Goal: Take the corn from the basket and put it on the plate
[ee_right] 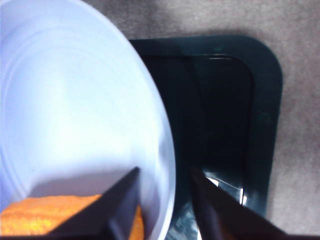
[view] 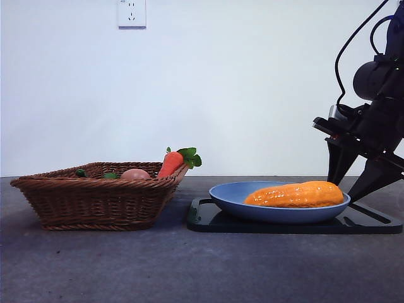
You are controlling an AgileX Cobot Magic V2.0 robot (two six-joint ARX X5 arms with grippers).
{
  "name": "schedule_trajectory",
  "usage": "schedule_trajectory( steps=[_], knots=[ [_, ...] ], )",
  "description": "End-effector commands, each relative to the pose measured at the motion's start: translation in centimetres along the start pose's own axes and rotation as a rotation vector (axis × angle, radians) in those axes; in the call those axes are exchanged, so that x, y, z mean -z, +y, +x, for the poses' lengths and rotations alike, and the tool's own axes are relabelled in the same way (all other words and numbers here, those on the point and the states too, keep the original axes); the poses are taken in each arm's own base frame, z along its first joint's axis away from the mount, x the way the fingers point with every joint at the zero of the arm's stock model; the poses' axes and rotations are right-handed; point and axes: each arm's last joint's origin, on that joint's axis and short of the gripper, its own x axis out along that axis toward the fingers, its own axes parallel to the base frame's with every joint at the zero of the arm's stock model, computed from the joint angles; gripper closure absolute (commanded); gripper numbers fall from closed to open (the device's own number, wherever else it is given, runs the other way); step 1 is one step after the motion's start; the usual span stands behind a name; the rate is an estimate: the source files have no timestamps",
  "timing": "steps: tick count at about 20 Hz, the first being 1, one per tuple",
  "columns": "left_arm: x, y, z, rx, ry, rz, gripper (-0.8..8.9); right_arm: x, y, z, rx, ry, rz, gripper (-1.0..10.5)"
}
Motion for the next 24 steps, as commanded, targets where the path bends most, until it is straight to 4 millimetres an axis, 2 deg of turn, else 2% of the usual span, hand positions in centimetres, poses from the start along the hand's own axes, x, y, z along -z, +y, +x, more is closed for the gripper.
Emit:
schedule_trajectory(
  steps=[1, 4, 8, 11, 15, 18, 20, 22, 24],
  knots=[
    [-0.5, -0.4, -0.5, 0.002, -0.027, 0.013, 4.87, -0.5, 0.2, -0.1, -0.004, -0.013, -0.020, 7.5],
    [-0.4, -0.4, -0.5, 0.004, -0.014, 0.008, 4.88, -0.3, 0.3, -2.4, 0.007, -0.048, -0.025, 7.5],
    [-0.3, -0.4, -0.5, 0.004, -0.010, 0.007, 4.89, 1.4, 2.5, -7.9, 0.029, -0.108, -0.097, 7.5],
    [-0.3, -0.4, -0.5, 0.005, -0.008, 0.006, 4.91, 4.2, 5.1, -12.5, 0.020, -0.152, -0.199, 7.5],
    [-0.3, -0.4, -0.5, 0.006, -0.003, 0.004, 5.39, 8.8, 9.0, -17.3, -0.025, -0.229, -0.330, 7.5],
    [-0.2, -0.4, -0.5, 0.006, -0.002, -0.002, 5.90, 11.9, 10.5, -19.4, -0.054, -0.237, -0.396, 7.5],
    [-0.2, -0.4, -0.5, 0.008, 0.007, -0.019, 6.70, 13.5, 10.9, -20.1, -0.062, -0.210, -0.430, 8.1],
    [0.0, -0.5, -0.5, 0.010, 0.019, -0.025, 7.84, 14.4, 11.0, -20.4, -0.063, -0.181, -0.464, 8.7],
    [0.1, -0.5, -0.5, 0.011, 0.028, -0.032, 8.07, 14.8, 11.0, -20.4, -0.059, -0.153, -0.505, 9.5]
  ],
)
